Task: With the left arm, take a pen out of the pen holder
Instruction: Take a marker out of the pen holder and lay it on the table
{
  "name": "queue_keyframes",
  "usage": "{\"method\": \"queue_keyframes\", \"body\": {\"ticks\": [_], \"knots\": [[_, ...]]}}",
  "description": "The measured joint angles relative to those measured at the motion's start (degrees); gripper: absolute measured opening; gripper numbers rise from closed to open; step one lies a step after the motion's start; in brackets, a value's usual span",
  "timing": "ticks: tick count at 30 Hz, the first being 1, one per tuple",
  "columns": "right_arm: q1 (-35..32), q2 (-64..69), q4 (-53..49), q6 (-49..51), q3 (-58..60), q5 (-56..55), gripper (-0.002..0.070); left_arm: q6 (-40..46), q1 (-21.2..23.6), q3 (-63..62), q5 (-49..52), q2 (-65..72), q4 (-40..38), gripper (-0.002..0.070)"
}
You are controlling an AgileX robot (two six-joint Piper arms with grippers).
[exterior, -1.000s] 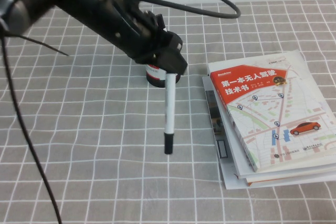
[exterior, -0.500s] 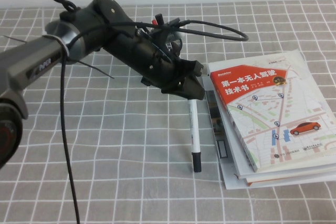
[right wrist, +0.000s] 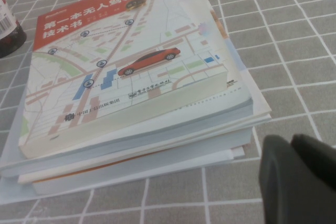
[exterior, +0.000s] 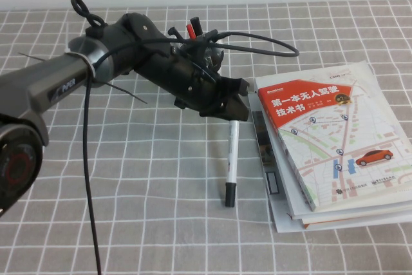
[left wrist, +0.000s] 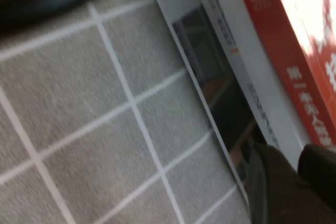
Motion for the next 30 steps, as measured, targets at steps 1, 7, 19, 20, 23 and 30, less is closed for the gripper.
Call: {"method": "queue_keyframes", "body": {"ticks": [1, 7, 19, 20, 23, 30], "knots": [[0.0, 0.0, 0.0, 0.0, 0.0, 0.0, -0.0012, 0.0, 0.0, 0.0, -0.57, 0.0, 0.0, 0.007], [0.0, 0.0, 0.0, 0.0, 0.0, 0.0, -0.0013, -0.08, -0.13, 0.0, -3.29, 0.0, 0.0, 0.0109], [0.0, 0.0, 0.0, 0.0, 0.0, 0.0, -0.0013, -0.52, -0.13, 0.0, -3.8, 0.0, -0.14, 0.0139], [0.0, 0.0, 0.0, 0.0, 0.0, 0.0, -0.0013, -0.63, -0.13, 0.0, -3.8, 0.0, -0.24, 0.0139], [0.0, 0.0, 0.0, 0.0, 0.0, 0.0, -0.0013, 0.11, -0.13, 0.0, -3.8, -0.21, -0.57, 0.0139], [0.0, 0.0, 0.0, 0.0, 0.0, 0.0, -0.0013, 5.97, -0.19, 0.0, -2.97, -7.9, 1.98, 0.0019]]}}
